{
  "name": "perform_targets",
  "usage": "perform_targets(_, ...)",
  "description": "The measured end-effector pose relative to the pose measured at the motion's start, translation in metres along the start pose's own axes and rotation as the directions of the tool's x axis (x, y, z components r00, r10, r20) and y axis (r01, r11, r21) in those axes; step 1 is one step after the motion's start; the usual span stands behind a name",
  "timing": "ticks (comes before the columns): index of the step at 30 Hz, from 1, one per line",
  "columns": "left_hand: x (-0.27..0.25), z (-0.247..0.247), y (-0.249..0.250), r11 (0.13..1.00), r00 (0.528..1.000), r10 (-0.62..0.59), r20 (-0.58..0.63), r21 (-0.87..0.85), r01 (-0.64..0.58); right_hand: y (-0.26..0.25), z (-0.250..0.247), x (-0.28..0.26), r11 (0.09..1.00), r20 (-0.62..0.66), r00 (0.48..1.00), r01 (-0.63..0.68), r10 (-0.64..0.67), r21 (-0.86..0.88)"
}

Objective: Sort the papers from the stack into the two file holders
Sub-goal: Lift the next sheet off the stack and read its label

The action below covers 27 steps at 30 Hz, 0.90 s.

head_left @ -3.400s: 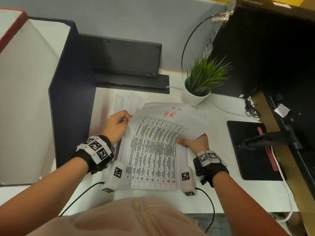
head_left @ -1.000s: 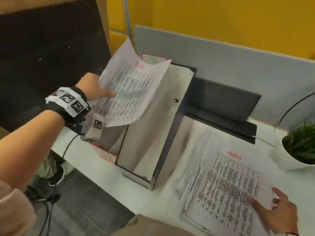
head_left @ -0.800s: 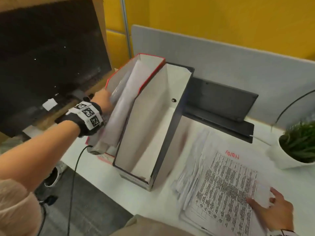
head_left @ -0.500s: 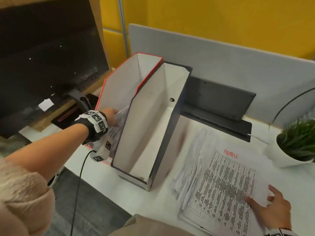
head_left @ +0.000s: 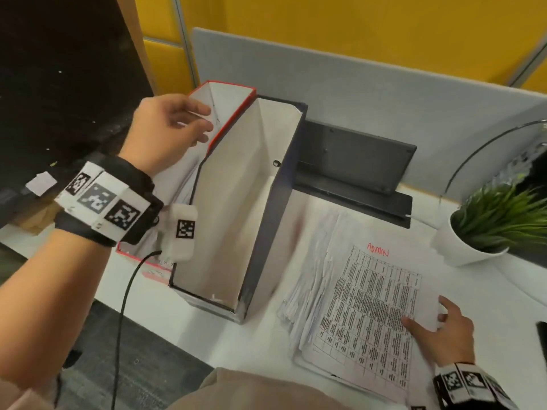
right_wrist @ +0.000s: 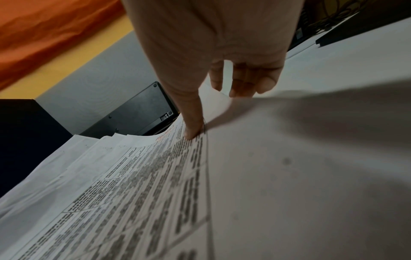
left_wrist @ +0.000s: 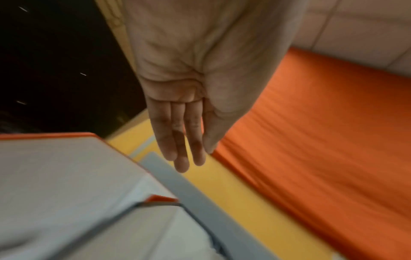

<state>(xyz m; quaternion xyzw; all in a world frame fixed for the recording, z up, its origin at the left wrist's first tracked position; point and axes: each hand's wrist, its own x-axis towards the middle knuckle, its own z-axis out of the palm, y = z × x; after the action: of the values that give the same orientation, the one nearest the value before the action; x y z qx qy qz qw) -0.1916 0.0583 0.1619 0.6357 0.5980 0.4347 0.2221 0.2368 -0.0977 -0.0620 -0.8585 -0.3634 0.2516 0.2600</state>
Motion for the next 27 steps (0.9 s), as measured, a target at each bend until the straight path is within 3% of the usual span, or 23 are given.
perform_targets(4,-0.025,0.046,0.054,0.968,0.982,0.135,0.130,-0.228,-0.102,0.004,0.004,0.000,1.000,-0.006,1.000,0.019,-0.019,-0.006)
perform_targets(7,-0.051,0.103,0.067,0.960,0.948,0.143,0.283,-0.271,-0.064,0.008,0.008,0.002,1.000,-0.007,1.000,0.018,-0.018,-0.005)
perform_targets(9,-0.069,0.144,0.060,0.985,0.908,0.086,0.410,-0.173,-0.015,0.012,0.010,0.003,1.000,-0.005,1.000,0.011,-0.011,0.009)
perform_targets(12,-0.092,0.195,0.030,0.987,0.777,-0.093,0.622,0.162,-0.012,0.015,0.012,0.004,0.998,-0.010,1.000,0.000,0.001,0.060)
perform_targets(15,-0.103,0.228,-0.001,0.916,0.711,-0.262,0.653,0.399,-0.028,0.016,0.014,0.004,0.998,0.007,1.000,0.007,-0.008,0.059)
perform_targets(18,-0.106,0.247,-0.019,0.863,0.704,-0.379,0.600,0.503,0.036,0.018,0.016,0.003,1.000,0.031,0.999,0.019,-0.019,0.006)
perform_targets(21,-0.104,0.260,-0.025,0.837,0.728,-0.423,0.539,0.540,0.086,0.016,0.016,0.001,0.998,0.047,0.999,0.012,-0.009,-0.056)
perform_targets(27,-0.100,0.271,-0.019,0.863,0.768,-0.376,0.519,0.497,0.086,0.010,0.013,-0.003,0.985,0.033,0.999,-0.003,0.009,-0.175)
